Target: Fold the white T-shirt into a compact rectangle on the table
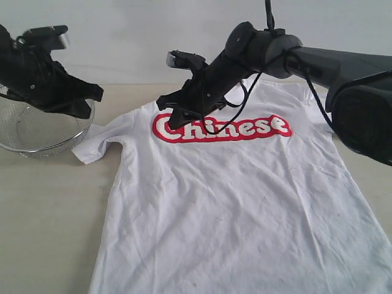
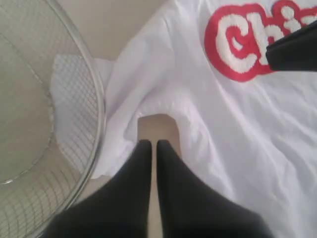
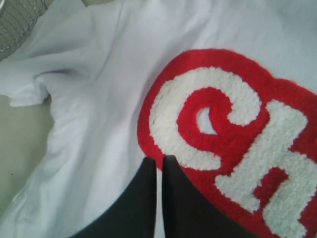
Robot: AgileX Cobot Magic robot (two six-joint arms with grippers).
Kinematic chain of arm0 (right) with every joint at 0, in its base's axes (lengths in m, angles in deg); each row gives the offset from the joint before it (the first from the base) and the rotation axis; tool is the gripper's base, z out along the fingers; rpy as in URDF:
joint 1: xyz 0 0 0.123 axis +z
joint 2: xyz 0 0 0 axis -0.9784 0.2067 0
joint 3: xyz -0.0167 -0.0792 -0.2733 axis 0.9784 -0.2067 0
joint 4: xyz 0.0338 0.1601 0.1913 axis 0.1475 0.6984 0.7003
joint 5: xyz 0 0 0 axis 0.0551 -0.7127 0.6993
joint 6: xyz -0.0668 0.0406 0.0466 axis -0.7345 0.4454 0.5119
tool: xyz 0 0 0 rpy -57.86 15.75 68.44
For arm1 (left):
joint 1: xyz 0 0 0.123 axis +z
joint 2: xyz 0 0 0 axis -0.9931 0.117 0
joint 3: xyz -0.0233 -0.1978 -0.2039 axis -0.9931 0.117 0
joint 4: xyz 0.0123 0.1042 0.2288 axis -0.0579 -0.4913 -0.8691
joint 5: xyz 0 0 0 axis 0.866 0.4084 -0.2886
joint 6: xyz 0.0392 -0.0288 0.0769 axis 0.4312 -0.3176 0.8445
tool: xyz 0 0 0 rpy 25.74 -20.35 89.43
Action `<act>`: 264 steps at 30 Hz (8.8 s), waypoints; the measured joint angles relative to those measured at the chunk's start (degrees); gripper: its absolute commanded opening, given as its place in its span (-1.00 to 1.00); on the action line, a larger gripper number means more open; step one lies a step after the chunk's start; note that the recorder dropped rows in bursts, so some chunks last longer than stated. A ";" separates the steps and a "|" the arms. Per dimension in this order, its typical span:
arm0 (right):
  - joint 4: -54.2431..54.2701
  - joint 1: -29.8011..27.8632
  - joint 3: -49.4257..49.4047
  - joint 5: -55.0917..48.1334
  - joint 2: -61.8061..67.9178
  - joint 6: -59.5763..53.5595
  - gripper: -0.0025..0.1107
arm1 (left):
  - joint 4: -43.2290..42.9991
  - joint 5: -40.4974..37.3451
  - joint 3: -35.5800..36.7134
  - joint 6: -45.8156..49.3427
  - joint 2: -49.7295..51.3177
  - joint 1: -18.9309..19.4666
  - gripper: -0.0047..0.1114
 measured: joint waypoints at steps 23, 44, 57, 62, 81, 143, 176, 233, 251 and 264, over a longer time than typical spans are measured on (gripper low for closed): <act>-11.09 -3.30 -0.51 -1.99 0.04 3.99 -0.96 | 5.83 -4.79 -8.08 3.77 6.70 -5.14 -0.84; -13.93 -3.56 -1.88 -6.80 1.02 3.35 -0.96 | 6.44 -7.68 -8.08 5.73 6.70 -5.14 -0.84; -17.27 -3.56 -2.20 -13.31 -0.18 3.35 -0.96 | 4.65 -11.21 -8.08 5.73 2.65 -5.14 -0.84; -17.97 -3.56 -2.34 -14.02 -0.47 3.35 -0.96 | 4.55 -12.38 -8.08 5.73 2.48 -5.14 -0.84; -16.48 -6.22 -6.77 -11.24 -13.66 9.93 -0.96 | 7.65 -18.64 -1.03 8.39 -3.40 -5.82 -0.84; -23.30 -0.19 -80.59 10.86 -52.05 14.11 -0.96 | 11.82 -16.18 30.12 -0.30 -1.71 -25.81 -0.84; -35.63 -7.34 -80.83 8.03 -51.05 24.48 -0.96 | 11.82 -13.02 34.60 0.51 -5.27 -25.81 -0.84; -38.01 -7.46 -87.73 -1.71 -42.91 25.53 -0.96 | 12.19 -15.11 41.17 0.74 -5.39 -25.81 -0.84; -34.25 -7.46 -77.71 3.62 -54.41 24.68 -0.89 | 19.33 -14.92 42.57 9.10 -21.06 -25.81 -0.84; -18.79 -7.46 -17.29 4.84 -18.94 17.16 -0.11 | 12.63 -4.90 42.57 0.14 -29.13 -25.81 -0.84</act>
